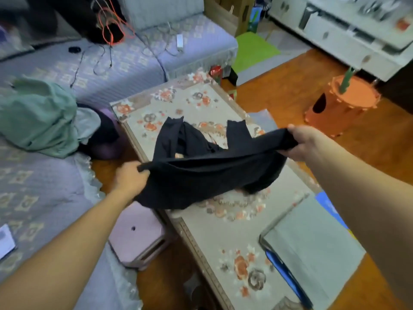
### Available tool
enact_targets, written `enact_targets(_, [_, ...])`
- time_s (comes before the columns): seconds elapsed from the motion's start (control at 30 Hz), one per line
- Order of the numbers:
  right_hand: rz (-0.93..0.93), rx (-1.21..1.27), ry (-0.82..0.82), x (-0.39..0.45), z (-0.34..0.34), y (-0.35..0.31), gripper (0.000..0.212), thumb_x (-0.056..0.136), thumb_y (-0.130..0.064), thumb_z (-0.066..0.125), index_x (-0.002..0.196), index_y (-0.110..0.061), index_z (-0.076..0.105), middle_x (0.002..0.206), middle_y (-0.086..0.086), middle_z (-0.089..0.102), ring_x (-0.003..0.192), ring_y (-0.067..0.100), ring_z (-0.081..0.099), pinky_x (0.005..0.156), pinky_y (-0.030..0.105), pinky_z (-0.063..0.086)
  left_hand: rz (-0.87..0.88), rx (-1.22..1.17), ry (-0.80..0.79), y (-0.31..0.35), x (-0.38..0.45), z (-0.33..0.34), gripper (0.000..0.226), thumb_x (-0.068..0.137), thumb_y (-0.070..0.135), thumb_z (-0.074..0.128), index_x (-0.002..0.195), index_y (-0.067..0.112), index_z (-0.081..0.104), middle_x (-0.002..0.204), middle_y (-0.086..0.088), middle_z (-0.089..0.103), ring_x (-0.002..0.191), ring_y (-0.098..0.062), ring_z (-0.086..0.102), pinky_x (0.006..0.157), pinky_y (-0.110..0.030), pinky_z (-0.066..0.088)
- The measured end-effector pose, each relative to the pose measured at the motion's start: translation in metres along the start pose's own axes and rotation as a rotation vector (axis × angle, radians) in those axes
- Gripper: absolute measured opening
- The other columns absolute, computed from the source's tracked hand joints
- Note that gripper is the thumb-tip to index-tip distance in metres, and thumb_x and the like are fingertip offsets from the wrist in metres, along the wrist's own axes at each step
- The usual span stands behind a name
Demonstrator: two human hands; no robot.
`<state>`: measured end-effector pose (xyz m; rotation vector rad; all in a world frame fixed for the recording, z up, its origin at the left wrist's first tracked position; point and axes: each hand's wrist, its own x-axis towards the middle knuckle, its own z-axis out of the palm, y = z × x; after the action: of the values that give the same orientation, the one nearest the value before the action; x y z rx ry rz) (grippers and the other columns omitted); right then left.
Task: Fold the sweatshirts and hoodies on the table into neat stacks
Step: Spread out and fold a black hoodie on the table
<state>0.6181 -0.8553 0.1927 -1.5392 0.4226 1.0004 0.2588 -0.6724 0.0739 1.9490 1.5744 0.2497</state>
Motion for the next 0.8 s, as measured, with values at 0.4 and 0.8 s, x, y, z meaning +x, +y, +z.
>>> enact_targets(0.4, [-0.532,0.587,-0.775,-0.063,0.004,-0.189,0.034,0.098,-0.012,0.047,0.119,0.005,0.067,0.119,0.022,0.070,0.109,0.036,0.069,0.094,0.043,0.057,0.527,-0.407,0.924,0.193,-0.052,-0.187,0.019,0.071,0.019,0.049,0.082,0.028,0.062,0.070,0.012,0.054,0.069,-0.004,0.047,0.071,-0.024,0.041])
enact_targets(0.8, [-0.147,-0.388,-0.197,0.170,-0.188,0.007,0.030,0.104,-0.021,0.053,0.133,-0.014,0.053,0.116,0.009,0.064,0.097,0.025,0.062,0.066,0.038,0.054,0.037,0.414,0.073,0.048,-0.238,0.155,0.029,0.078,0.019,0.073,0.106,0.025,0.066,0.096,-0.002,0.070,0.090,-0.033,0.071,0.072,-0.041,0.058])
